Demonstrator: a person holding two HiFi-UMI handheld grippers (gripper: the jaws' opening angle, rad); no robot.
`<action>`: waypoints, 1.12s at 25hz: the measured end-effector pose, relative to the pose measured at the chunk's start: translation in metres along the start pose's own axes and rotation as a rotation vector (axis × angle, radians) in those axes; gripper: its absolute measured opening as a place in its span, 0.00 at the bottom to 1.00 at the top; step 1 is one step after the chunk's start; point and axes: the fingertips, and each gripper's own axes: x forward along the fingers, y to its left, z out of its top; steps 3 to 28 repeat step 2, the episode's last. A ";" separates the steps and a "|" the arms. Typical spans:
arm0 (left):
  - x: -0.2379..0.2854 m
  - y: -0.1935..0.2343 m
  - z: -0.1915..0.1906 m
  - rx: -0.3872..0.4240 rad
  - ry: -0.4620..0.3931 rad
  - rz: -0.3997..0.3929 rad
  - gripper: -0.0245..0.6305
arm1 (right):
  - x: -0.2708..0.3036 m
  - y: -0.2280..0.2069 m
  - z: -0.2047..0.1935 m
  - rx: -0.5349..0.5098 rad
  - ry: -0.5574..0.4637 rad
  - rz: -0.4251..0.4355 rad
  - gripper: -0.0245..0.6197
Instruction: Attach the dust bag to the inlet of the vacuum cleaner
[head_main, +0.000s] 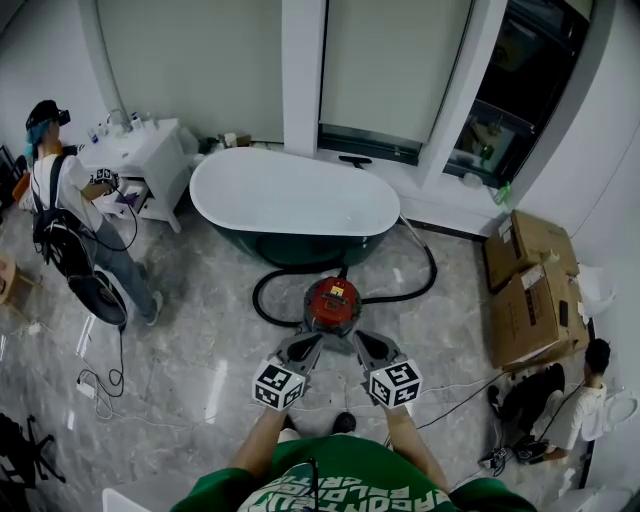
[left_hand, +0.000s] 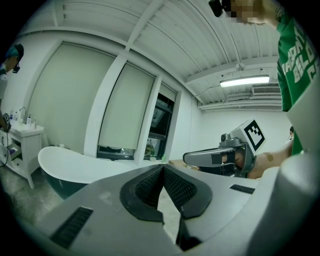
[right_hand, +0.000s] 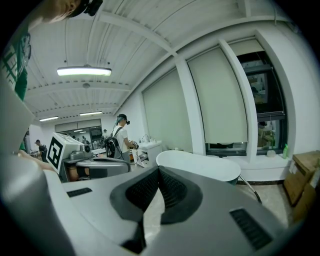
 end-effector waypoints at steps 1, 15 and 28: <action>-0.002 0.001 0.000 -0.003 -0.001 0.001 0.04 | 0.000 0.002 0.000 0.000 -0.001 0.001 0.05; -0.003 0.002 -0.001 -0.006 -0.001 0.001 0.04 | 0.001 0.003 0.001 -0.001 -0.002 0.002 0.05; -0.003 0.002 -0.001 -0.006 -0.001 0.001 0.04 | 0.001 0.003 0.001 -0.001 -0.002 0.002 0.05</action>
